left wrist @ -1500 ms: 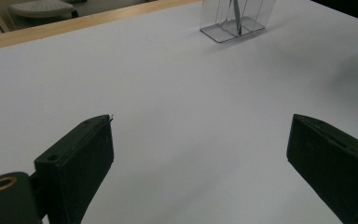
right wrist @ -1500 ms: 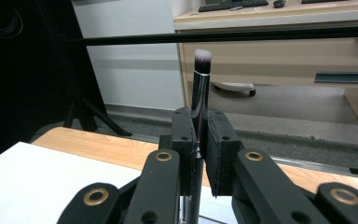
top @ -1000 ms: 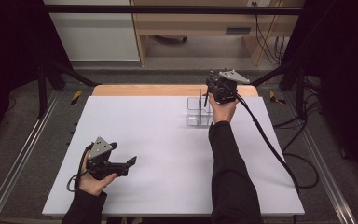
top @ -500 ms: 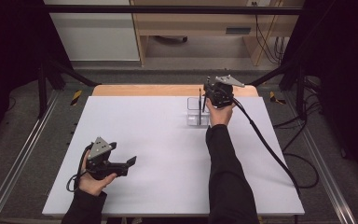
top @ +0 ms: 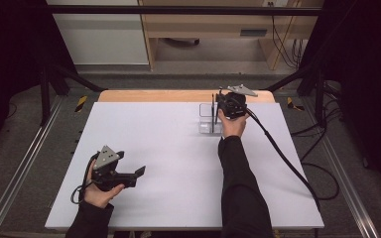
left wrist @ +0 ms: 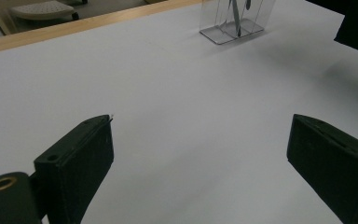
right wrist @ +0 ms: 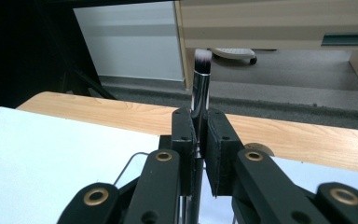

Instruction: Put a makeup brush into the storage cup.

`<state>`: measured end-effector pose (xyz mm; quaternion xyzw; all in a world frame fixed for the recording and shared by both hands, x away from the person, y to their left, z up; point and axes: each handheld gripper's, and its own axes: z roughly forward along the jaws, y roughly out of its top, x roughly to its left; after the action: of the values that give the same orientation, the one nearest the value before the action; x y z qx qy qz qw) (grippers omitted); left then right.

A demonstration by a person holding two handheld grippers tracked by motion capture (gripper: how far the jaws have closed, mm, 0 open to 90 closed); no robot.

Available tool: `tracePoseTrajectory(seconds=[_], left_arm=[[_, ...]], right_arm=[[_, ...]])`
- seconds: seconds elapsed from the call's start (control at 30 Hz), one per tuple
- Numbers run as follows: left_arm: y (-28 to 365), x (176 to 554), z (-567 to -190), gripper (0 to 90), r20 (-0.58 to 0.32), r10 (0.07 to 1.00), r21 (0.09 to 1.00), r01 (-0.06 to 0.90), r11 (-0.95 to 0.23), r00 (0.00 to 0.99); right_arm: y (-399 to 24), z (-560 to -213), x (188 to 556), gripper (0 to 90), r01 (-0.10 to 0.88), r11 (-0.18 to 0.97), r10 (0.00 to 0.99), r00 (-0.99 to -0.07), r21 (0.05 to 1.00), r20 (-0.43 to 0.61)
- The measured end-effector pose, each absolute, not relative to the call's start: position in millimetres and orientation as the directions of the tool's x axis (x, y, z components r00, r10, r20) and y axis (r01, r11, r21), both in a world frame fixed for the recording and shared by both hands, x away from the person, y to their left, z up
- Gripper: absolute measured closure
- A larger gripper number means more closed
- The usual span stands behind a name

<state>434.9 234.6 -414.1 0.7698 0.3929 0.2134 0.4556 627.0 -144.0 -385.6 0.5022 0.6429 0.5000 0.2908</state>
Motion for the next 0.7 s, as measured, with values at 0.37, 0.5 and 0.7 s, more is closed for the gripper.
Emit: tracePoseTrajectory(seconds=[0.37,0.5,0.7], left_arm=[[235,435,-414,6.6,-0.030,0.800,0.870,0.410,-0.275,0.599],[235,435,-414,6.6,-0.030,0.800,0.869,0.411,-0.275,0.600],[234,435,-415,6.5,-0.027,0.799,0.867,0.411,-0.281,0.601]], right_arm=[[-138,-397,627,83.7,0.373,0.029,0.937,-0.334,0.928,0.105],[-139,-400,627,83.7,0.385,0.020,0.938,-0.328,0.923,0.116],[-140,-405,628,83.6,0.402,0.023,0.938,-0.325,0.915,0.119]])
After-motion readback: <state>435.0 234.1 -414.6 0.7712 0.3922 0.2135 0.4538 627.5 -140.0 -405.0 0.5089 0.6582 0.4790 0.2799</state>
